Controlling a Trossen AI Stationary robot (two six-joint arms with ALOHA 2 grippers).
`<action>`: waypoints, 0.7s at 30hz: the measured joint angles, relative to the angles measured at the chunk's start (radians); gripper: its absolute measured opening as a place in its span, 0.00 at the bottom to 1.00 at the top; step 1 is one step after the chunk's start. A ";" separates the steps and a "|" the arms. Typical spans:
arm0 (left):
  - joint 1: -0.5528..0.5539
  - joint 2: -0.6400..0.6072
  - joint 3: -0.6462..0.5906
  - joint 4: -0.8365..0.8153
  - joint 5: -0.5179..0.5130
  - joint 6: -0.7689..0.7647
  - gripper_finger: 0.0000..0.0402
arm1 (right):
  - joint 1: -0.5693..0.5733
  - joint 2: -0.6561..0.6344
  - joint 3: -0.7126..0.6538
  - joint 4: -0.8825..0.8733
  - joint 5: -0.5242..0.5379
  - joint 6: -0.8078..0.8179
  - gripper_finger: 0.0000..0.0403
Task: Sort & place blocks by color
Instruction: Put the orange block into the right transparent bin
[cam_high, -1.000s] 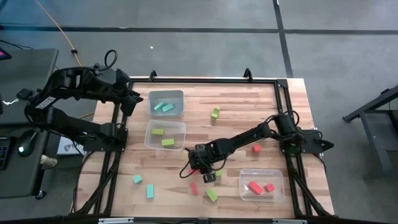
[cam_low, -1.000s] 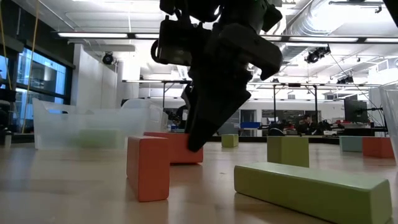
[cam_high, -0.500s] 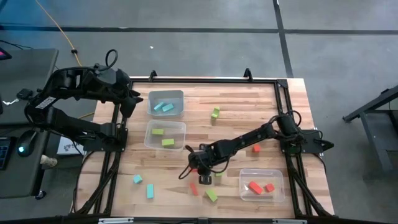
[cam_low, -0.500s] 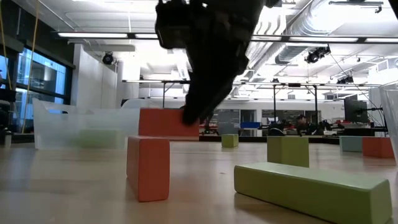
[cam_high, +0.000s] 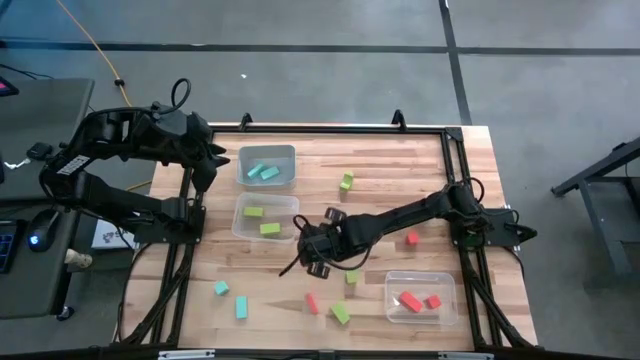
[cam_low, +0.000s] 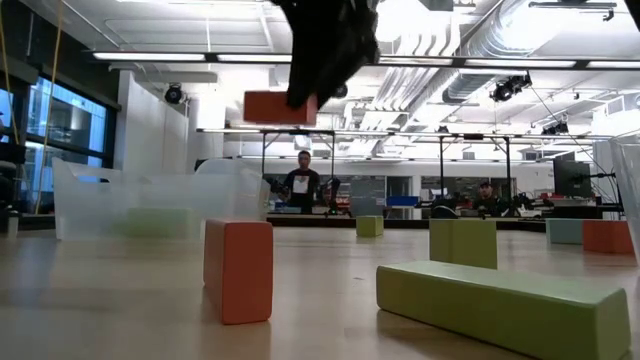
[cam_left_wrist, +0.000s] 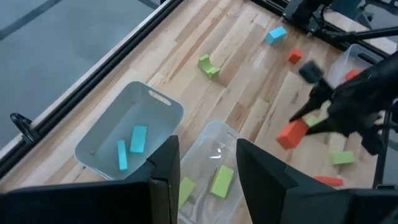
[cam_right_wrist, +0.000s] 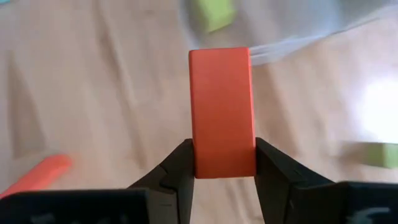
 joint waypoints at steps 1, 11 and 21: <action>0.000 0.000 0.000 0.000 0.000 0.006 0.28 | 0.000 0.000 0.021 -0.031 0.027 0.012 0.27; 0.000 0.000 0.000 0.000 0.001 0.053 0.28 | 0.007 0.000 0.152 -0.308 0.234 0.168 0.27; 0.000 0.000 0.000 0.000 0.001 0.054 0.28 | 0.030 -0.026 0.163 -0.552 0.313 0.280 0.27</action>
